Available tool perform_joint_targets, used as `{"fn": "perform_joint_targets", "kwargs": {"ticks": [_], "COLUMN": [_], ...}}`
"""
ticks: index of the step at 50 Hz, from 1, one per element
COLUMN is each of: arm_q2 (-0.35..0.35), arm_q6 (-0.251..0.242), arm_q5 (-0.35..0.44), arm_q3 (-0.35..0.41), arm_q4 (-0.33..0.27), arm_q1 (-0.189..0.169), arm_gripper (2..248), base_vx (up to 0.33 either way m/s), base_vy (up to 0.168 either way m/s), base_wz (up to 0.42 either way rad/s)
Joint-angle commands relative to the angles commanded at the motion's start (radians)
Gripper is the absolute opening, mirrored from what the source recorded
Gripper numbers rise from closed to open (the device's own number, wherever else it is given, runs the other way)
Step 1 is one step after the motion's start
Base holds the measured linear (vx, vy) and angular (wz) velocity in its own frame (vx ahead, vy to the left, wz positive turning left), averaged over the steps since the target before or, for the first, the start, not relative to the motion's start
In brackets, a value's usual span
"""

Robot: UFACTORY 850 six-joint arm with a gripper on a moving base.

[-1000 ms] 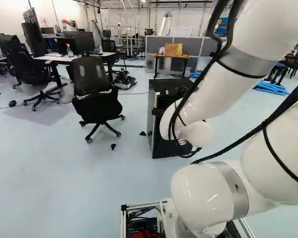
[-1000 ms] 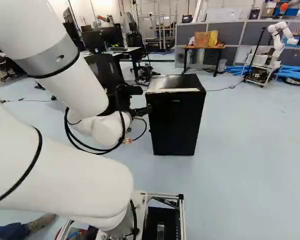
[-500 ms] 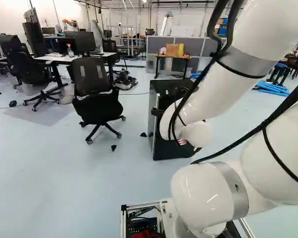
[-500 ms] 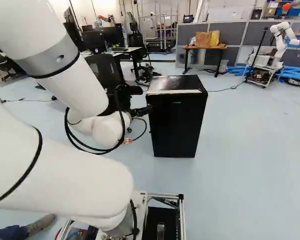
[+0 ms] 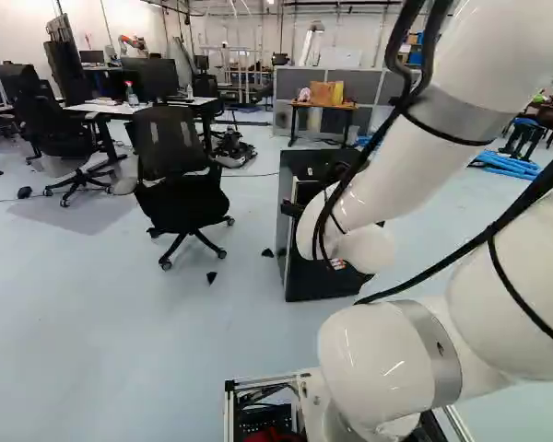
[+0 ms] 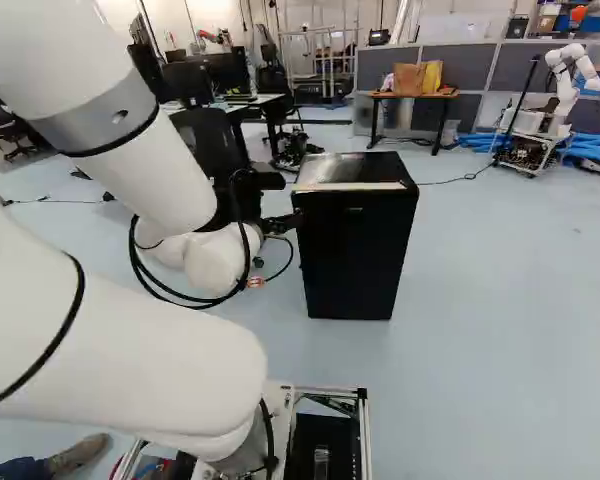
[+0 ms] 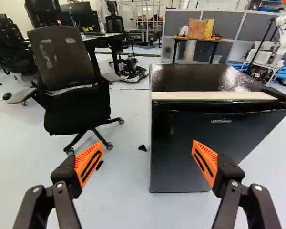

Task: Grab a drink from the fridge

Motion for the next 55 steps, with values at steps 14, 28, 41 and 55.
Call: {"fn": "perform_joint_targets", "kwargs": {"ticks": [14,28,41,55], "arm_q2": [0.0,0.0,0.0,0.0], "arm_q6": [0.0,0.0,0.0,0.0], "arm_q5": [0.0,0.0,0.0,0.0], "arm_q3": [0.0,0.0,0.0,0.0], "arm_q4": [0.0,0.0,0.0,0.0], "arm_q1": [0.0,0.0,0.0,0.0], "arm_gripper": [247,247,247,247], "base_vx": [0.049,0.054,0.028,0.0], "base_vy": [-0.025,-0.057,-0.024,0.0], "base_wz": [-0.012,-0.134,-0.053,0.0]}}
